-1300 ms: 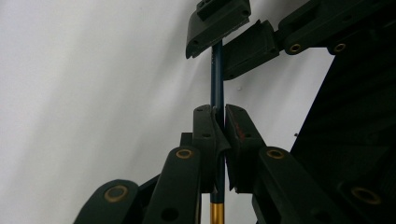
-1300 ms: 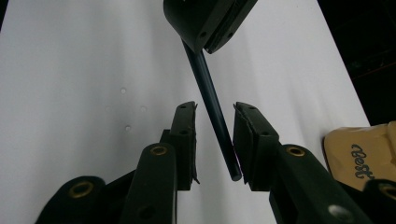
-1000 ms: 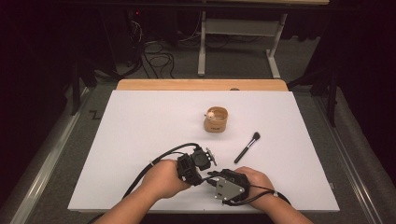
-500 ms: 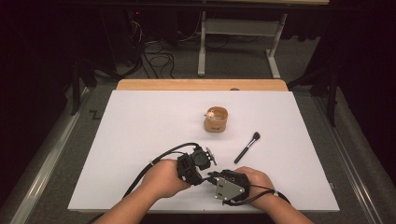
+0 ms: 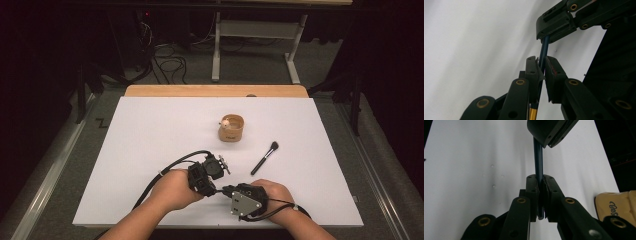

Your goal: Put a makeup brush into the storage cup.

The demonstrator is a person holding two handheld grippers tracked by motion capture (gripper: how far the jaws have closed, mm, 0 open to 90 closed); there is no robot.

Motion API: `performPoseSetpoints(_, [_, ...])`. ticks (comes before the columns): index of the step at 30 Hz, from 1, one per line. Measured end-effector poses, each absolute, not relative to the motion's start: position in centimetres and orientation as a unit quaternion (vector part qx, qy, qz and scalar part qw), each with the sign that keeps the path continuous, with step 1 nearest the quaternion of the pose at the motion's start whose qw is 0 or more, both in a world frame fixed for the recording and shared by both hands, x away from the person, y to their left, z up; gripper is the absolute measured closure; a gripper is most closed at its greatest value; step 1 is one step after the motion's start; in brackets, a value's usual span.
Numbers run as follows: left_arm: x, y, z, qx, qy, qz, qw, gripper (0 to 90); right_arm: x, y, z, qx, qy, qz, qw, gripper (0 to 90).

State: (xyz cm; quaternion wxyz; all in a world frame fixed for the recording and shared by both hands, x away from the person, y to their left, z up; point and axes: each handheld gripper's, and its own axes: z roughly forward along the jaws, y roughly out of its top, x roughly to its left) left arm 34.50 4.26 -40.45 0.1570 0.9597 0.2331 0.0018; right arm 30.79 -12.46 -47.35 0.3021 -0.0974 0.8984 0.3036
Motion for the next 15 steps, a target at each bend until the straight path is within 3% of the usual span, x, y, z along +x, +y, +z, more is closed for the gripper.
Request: performPoseSetpoints(15, [34.49, 4.26, -40.55, 0.96, 0.236, 0.007, 0.151, 72.1, 30.81, -12.51, -47.33, -0.095, 0.9, 0.301, 0.3, 86.2])
